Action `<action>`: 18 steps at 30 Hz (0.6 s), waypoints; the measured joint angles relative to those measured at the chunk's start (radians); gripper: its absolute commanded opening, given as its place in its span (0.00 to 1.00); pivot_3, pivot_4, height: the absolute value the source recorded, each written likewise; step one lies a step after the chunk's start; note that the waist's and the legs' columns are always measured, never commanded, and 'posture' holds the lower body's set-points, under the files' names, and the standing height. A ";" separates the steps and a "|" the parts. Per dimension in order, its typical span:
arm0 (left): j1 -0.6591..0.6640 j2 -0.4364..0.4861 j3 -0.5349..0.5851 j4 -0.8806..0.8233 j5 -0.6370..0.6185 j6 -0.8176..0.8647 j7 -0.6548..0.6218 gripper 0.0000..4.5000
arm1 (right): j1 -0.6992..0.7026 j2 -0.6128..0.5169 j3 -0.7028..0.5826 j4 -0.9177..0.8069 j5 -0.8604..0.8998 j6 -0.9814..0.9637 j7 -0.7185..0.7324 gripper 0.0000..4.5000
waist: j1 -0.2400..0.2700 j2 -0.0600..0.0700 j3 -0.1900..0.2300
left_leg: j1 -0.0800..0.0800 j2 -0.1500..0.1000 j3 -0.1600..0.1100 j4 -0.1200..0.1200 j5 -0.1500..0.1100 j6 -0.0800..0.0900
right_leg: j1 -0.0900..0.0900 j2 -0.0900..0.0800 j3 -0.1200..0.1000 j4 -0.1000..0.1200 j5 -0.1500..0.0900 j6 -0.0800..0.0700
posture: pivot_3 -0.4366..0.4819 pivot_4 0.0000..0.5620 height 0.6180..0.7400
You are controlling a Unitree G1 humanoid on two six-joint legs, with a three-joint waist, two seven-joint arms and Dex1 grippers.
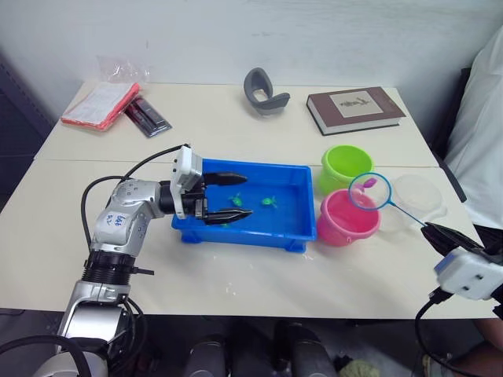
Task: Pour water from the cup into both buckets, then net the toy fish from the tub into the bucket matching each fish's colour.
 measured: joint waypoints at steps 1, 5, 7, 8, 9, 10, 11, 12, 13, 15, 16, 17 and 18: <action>0.003 -0.003 0.000 -0.003 0.000 0.000 0.007 0.99 | -0.001 0.000 0.001 0.019 -0.074 -0.067 -0.052 0.00 | 0.000 0.000 0.000 | 0.000 0.000 0.000 0.000 0.000 0.000 | 0.000 0.000 0.000 0.000 0.000 0.000 | 0.48 0.27 1.00; 0.009 -0.003 0.000 -0.005 0.005 -0.004 0.024 0.99 | 0.009 0.012 0.015 0.071 -0.242 -0.195 -0.180 0.00 | 0.000 0.000 0.000 | 0.001 0.001 0.001 0.000 0.001 -0.001 | 0.000 0.000 0.001 0.000 0.000 0.000 | 0.48 0.27 1.00; 0.016 -0.002 -0.002 -0.007 0.009 -0.008 0.027 0.99 | 0.016 0.020 0.020 0.078 -0.299 -0.213 -0.220 0.00 | -0.002 0.000 0.000 | 0.003 0.001 0.002 0.000 0.001 -0.001 | 0.000 0.000 0.002 0.000 -0.001 -0.001 | 0.48 0.27 1.00; 0.018 -0.002 -0.003 -0.008 0.013 -0.009 0.028 0.99 | 0.019 0.024 0.020 0.078 -0.327 -0.220 -0.245 0.00 | -0.002 0.000 0.000 | 0.003 0.001 0.002 0.000 0.001 -0.002 | 0.001 0.000 0.003 0.001 -0.001 -0.001 | 0.48 0.27 1.00; 0.019 -0.001 -0.005 -0.008 0.015 -0.010 0.028 0.99 | 0.021 0.024 0.020 0.079 -0.350 -0.223 -0.262 0.00 | -0.002 0.000 0.000 | 0.004 0.001 0.002 0.000 0.001 -0.002 | 0.001 0.000 0.003 0.001 -0.001 -0.001 | 0.48 0.27 1.00; 0.020 -0.001 -0.008 -0.009 0.018 -0.010 0.029 0.99 | 0.021 0.024 0.020 0.085 -0.371 -0.225 -0.282 0.00 | -0.003 0.000 0.000 | 0.004 0.001 0.002 0.000 0.001 -0.002 | 0.001 0.000 0.003 0.001 -0.001 -0.001 | 0.48 0.27 1.00; 0.021 -0.001 -0.009 -0.014 0.020 -0.011 0.029 0.99 | 0.021 0.023 0.020 0.093 -0.391 -0.228 -0.302 0.00 | -0.004 0.000 0.000 | 0.004 0.001 0.002 0.000 0.001 -0.002 | 0.001 0.000 0.003 0.001 -0.001 -0.001 | 0.48 0.27 1.00; 0.025 0.000 -0.010 -0.020 0.021 -0.011 0.029 0.99 | 0.021 0.018 0.020 0.104 -0.419 -0.235 -0.326 0.00 | -0.006 0.000 0.000 | 0.005 0.001 0.003 -0.001 0.001 -0.002 | 0.001 0.000 0.004 0.001 -0.001 -0.001 | 0.48 0.27 1.00; 0.027 0.000 -0.010 -0.025 0.021 -0.011 0.029 0.99 | 0.022 0.004 0.020 0.113 -0.443 -0.245 -0.346 0.00 | -0.007 0.000 0.000 | 0.005 0.001 0.003 -0.001 0.001 -0.002 | 0.001 0.000 0.004 0.002 -0.001 -0.001 | 0.48 0.27 1.00; 0.030 0.001 -0.010 -0.027 0.022 -0.012 0.029 0.99 | 0.018 -0.014 0.020 0.127 -0.466 -0.247 -0.376 0.00 | -0.010 0.000 0.000 | 0.005 0.001 0.003 -0.001 0.001 -0.002 | 0.001 0.000 0.004 0.002 -0.001 -0.001 | 0.48 0.27 1.00; 0.032 0.001 -0.010 -0.028 0.022 -0.012 0.029 0.99 | 0.012 -0.021 0.021 0.135 -0.466 -0.246 -0.384 0.00 | -0.013 0.000 0.000 | 0.006 0.001 0.003 -0.001 0.001 -0.002 | 0.001 0.000 0.004 0.002 -0.001 -0.002 | 0.48 0.27 1.00; 0.034 0.001 -0.010 -0.028 0.022 -0.012 0.029 0.99 | 0.005 -0.030 0.021 0.148 -0.467 -0.246 -0.396 0.00 | -0.016 0.000 0.000 | 0.006 0.001 0.003 -0.001 0.001 -0.002 | 0.002 0.000 0.004 0.002 -0.001 -0.002 | 0.48 0.27 1.00; 0.036 0.001 -0.010 -0.028 0.022 -0.012 0.029 0.99 | 0.001 -0.037 0.021 0.159 -0.469 -0.247 -0.408 0.00 | -0.018 0.000 0.000 | 0.006 0.001 0.003 -0.001 0.001 -0.002 | 0.002 0.000 0.004 0.002 -0.001 -0.002 | 0.48 0.27 1.00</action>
